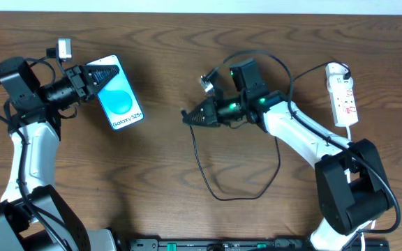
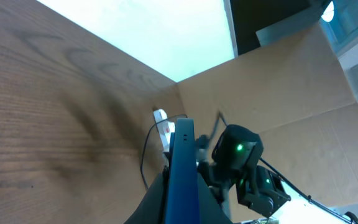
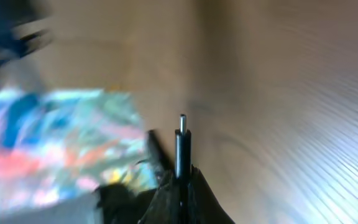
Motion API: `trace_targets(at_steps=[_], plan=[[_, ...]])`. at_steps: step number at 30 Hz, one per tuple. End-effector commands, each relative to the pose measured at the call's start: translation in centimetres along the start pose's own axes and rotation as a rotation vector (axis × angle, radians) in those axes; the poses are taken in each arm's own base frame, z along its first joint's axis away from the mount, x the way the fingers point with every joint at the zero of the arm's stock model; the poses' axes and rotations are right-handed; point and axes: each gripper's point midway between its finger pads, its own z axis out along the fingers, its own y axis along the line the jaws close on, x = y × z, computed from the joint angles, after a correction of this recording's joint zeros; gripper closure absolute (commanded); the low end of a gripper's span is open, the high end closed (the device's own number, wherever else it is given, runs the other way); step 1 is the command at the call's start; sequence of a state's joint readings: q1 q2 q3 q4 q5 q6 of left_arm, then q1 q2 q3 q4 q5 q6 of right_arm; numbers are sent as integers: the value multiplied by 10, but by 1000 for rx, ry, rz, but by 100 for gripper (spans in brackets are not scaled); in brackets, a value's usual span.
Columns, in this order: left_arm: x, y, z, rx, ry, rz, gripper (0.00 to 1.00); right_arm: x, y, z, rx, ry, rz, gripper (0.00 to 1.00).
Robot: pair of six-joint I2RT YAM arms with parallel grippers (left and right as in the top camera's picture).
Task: Plug charger to phone and switch on socket
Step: 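Lift the cable plug with the right gripper toward the phone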
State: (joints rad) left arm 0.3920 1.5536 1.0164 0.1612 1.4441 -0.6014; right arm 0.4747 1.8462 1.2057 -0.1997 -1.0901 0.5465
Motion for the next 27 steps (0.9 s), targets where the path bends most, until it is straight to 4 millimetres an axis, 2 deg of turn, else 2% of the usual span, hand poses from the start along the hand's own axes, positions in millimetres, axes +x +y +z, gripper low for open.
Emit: trace_targets(at_steps=[1,9,17,21,27], plan=[[-4,-20,-2,34,15,61,93,11,45,-13,-261,95,-166,99],[-4,-20,-2,34,15,62,93,-6,39,-24,-238,25,-255,99],[-4,-20,-2,34,15,61,92,-14,30,-37,-224,-26,-392,99],[-4,-20,-2,34,14,61,93,-12,24,-38,-219,-32,-419,99],[-4,-20,-2,34,14,61,93,0,10,-34,-205,-21,-357,99]])
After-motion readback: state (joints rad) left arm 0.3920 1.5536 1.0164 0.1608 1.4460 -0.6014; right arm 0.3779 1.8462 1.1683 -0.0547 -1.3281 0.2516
